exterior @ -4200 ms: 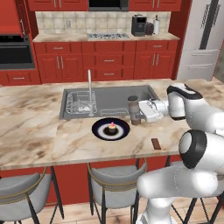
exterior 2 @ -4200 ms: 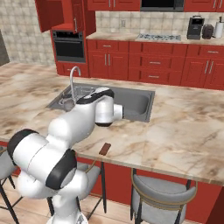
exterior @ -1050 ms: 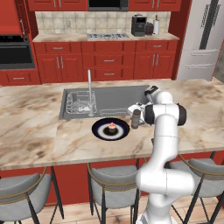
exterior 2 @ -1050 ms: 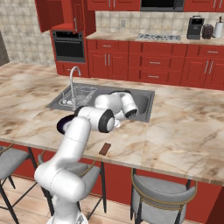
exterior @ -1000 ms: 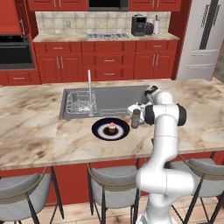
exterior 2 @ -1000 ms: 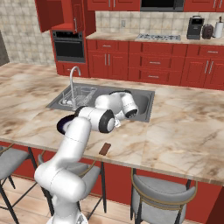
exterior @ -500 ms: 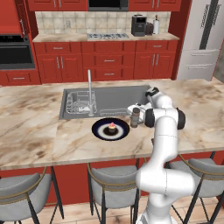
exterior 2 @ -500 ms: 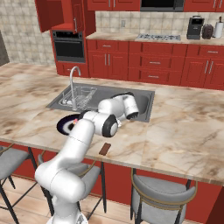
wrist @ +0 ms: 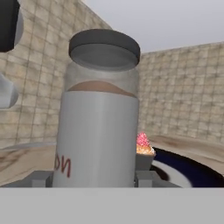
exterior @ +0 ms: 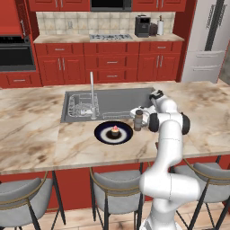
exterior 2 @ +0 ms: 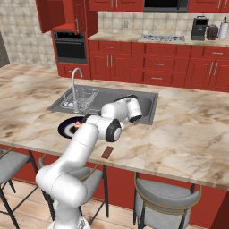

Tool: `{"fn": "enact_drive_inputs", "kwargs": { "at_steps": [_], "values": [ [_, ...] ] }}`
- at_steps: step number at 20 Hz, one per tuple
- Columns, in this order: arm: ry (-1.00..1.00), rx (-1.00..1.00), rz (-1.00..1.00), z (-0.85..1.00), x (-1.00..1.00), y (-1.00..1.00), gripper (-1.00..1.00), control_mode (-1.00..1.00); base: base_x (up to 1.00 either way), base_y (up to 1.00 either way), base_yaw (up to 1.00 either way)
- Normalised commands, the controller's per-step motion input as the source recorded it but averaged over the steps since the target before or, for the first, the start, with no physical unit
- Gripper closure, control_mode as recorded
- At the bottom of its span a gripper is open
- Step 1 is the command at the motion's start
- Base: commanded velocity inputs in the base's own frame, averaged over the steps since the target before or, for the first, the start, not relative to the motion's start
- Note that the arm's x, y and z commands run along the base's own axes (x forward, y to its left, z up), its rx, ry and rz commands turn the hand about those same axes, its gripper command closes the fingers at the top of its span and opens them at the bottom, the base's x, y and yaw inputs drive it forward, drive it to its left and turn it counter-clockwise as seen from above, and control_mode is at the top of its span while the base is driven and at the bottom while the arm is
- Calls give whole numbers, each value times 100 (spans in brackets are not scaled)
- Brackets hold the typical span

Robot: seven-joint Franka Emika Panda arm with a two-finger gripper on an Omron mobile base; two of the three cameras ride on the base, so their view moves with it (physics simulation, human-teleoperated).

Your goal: Take the cinnamon bottle from the cabinet and place it on the dining table, next to the plate with the cupcake. Then take the chocolate from the dining counter and place it on the cupcake plate.

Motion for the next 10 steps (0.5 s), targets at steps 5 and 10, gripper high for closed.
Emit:
{"fn": "enact_drive_inputs", "kwargs": {
  "at_steps": [5, 10],
  "values": [
    [0, -1, -4, -36, 22, 0, 100, -100, 0, 0, 0],
    [-1, -2, -3, -50, 6, 0, -100, -100, 0, 0, 0]
  ]
}}
